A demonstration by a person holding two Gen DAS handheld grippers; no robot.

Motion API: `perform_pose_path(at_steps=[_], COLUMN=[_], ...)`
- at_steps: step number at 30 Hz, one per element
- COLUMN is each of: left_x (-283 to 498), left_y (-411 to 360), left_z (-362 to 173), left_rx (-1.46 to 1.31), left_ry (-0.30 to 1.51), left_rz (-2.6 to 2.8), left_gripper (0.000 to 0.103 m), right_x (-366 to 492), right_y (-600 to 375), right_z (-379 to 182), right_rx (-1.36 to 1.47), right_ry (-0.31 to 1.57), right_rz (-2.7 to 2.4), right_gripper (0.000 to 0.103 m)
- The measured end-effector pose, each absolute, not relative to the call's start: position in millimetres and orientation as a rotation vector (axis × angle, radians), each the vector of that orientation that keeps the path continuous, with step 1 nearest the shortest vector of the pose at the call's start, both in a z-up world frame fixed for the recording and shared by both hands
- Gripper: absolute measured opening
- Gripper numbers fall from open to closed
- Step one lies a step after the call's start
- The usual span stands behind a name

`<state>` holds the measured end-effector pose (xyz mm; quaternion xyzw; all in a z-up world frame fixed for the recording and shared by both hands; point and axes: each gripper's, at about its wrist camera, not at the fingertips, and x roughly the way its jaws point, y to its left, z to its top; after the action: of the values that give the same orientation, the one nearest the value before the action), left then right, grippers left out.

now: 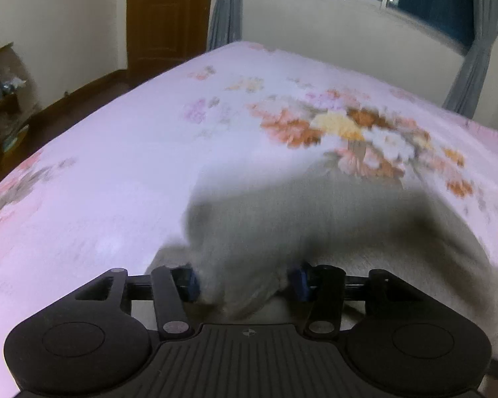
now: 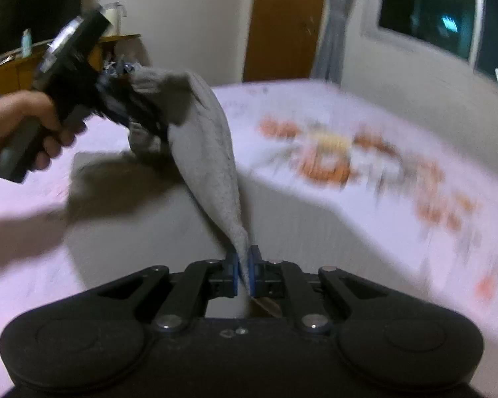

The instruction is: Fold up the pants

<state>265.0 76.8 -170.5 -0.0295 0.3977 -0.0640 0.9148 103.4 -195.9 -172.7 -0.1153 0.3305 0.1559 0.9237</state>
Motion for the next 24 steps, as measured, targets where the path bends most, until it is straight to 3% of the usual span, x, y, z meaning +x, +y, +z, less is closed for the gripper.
perform_pose_path(at_steps=[1,5,7,9,10,17,18,20,24], left_x=[257.9,231.1,215.0,198.5,188.1,163.9,164.8,169.3,183.4], left_y=[81.4,99.6,111.6,124.7,130.7,151.6,148.8,139.3,130.3], left_z=[-174.5,-187.5,-189.6,-190.6,-192.4,-207.4,-209.9,-214.6,-236.9], left_rx=[-0.068,-0.068,-0.117,-0.174,-0.211,-0.557,-0.585,-0.607,-0.676], left_ry=[0.844,0.937,0.958,0.972,0.978,1.017,1.016,1.021,1.075], left_rz=[-0.134,-0.097,-0.093,-0.091,-0.088,-0.171,-0.181,-0.201,-0.162], left_gripper=[0.055,0.065,0.067,0.076,0.078,0.076,0.073,0.055,0.054], right_x=[102.1,98.4,91.9,86.0,84.0,77.3,76.7,81.0,90.0], right_y=[-194.1,-192.7,-200.3,-212.1,-218.9,-268.7,-273.6,-281.6,-293.7], right_z=[-182.2,-192.8,-182.4,-175.3,-174.1,-193.1,-195.3,-198.3,-209.9], right_rx=[-0.219,-0.153,-0.074,0.0,0.043,0.383,0.424,0.482,0.634], right_ry=[0.718,0.77,0.756,0.744,0.75,0.829,0.83,0.829,0.837], right_rz=[0.313,0.269,0.258,0.228,0.216,0.101,0.094,0.081,0.061], right_gripper=[0.018,0.03,0.043,0.058,0.061,0.056,0.053,0.049,0.048])
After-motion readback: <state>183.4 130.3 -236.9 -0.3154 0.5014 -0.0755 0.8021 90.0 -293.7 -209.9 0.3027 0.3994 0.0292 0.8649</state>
